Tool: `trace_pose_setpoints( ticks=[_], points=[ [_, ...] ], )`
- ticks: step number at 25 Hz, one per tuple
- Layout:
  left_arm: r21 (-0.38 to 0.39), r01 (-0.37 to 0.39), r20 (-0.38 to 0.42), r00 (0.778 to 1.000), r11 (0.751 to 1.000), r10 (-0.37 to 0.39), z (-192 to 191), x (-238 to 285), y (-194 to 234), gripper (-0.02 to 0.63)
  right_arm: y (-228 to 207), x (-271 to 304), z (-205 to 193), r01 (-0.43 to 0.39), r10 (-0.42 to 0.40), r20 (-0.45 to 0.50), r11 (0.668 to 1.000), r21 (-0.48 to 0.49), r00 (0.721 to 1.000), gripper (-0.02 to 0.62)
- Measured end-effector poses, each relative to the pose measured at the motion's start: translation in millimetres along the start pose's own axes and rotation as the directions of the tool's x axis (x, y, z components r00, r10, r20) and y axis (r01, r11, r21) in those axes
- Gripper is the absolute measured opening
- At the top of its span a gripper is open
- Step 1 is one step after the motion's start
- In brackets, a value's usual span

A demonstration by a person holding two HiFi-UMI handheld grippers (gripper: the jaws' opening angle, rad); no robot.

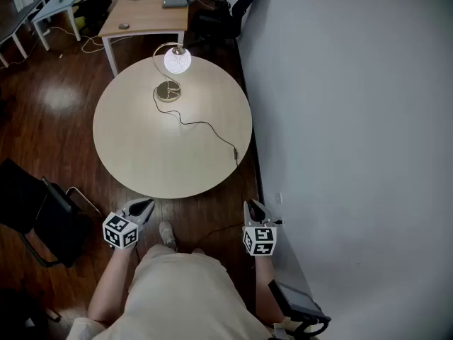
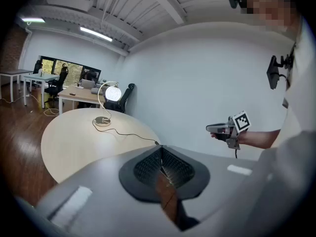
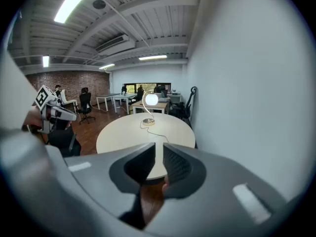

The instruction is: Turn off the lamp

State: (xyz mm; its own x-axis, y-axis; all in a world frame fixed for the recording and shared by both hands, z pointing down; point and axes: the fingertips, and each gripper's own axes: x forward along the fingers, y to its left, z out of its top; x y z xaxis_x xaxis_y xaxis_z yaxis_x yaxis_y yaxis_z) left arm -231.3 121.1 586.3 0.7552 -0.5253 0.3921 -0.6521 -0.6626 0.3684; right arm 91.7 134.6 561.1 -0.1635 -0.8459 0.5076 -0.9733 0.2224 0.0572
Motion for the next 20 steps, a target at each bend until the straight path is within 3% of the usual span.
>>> trace_pose_setpoints(
  ticks=[11,20],
  points=[
    [0.024,0.082,-0.03,0.996,0.996,-0.081,6,8,53,0.0,27,24,8,0.069,-0.069,-0.032,0.997,0.027,0.997,0.063],
    [0.045,0.092,-0.033,0.995,0.995,-0.09,7,-4,56,0.0,39,43,11,0.064,-0.063,-0.031,0.997,0.036,0.998,0.067]
  ],
)
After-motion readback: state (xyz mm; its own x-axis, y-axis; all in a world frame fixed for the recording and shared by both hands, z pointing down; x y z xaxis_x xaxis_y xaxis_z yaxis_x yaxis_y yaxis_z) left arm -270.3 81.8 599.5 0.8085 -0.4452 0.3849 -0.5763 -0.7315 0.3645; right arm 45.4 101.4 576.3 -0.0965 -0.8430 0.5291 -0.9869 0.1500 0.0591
